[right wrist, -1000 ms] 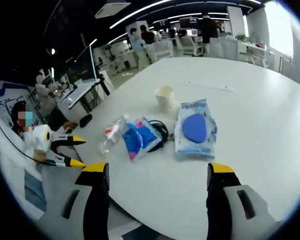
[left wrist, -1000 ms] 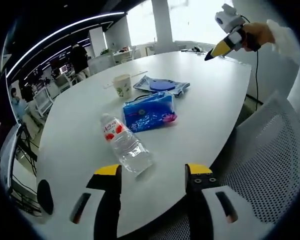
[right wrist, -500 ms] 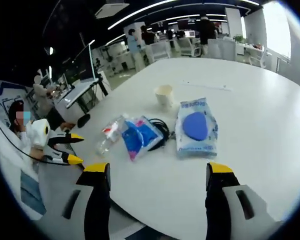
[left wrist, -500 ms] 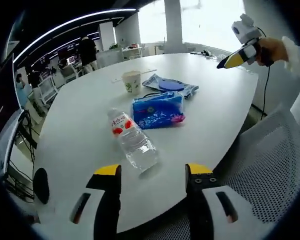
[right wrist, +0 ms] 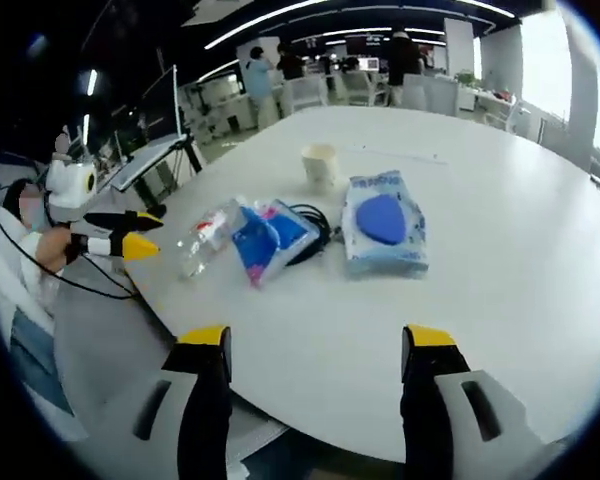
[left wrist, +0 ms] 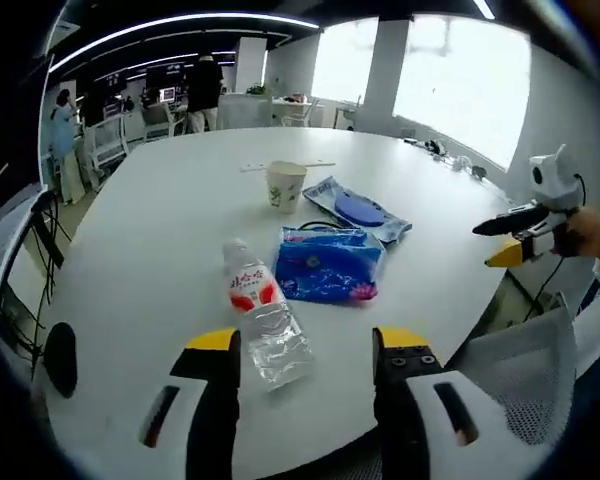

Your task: Arrange the tabletop items into an orderly group along one side of the table until the central work area is clear of visible clutter.

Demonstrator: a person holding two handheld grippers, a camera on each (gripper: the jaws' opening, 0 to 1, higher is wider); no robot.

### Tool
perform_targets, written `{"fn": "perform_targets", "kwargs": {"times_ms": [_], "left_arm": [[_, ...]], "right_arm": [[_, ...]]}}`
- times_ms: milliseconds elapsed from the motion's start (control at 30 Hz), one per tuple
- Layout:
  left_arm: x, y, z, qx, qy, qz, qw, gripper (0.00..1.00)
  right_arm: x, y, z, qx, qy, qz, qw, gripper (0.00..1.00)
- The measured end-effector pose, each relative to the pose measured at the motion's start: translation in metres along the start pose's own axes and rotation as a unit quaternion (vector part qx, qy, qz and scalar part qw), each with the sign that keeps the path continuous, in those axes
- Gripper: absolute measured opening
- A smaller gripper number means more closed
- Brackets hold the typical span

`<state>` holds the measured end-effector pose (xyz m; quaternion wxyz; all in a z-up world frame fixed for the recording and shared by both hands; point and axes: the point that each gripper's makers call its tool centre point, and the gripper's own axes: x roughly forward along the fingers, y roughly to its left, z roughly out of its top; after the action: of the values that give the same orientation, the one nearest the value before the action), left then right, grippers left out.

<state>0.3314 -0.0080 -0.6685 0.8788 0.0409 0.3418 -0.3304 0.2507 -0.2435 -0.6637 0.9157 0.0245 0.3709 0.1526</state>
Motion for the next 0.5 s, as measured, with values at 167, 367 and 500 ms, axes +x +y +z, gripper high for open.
{"fn": "perform_targets", "kwargs": {"times_ms": [167,367,500], "left_arm": [[0.011,0.003,0.006,-0.009,0.019,0.009,0.9997,0.54],[0.024,0.014,0.007,-0.018,0.043,0.024,0.9986,0.55],[0.032,0.027,-0.007,-0.021,0.100,0.047,0.9937,0.51]], "right_arm": [[-0.011,-0.006,0.002,0.028,-0.032,-0.010,0.9991,0.65],[-0.026,-0.016,0.002,0.061,-0.070,-0.024,0.9953,0.64],[-0.034,-0.017,0.000,0.070,-0.089,-0.039,0.9928,0.60]]}}
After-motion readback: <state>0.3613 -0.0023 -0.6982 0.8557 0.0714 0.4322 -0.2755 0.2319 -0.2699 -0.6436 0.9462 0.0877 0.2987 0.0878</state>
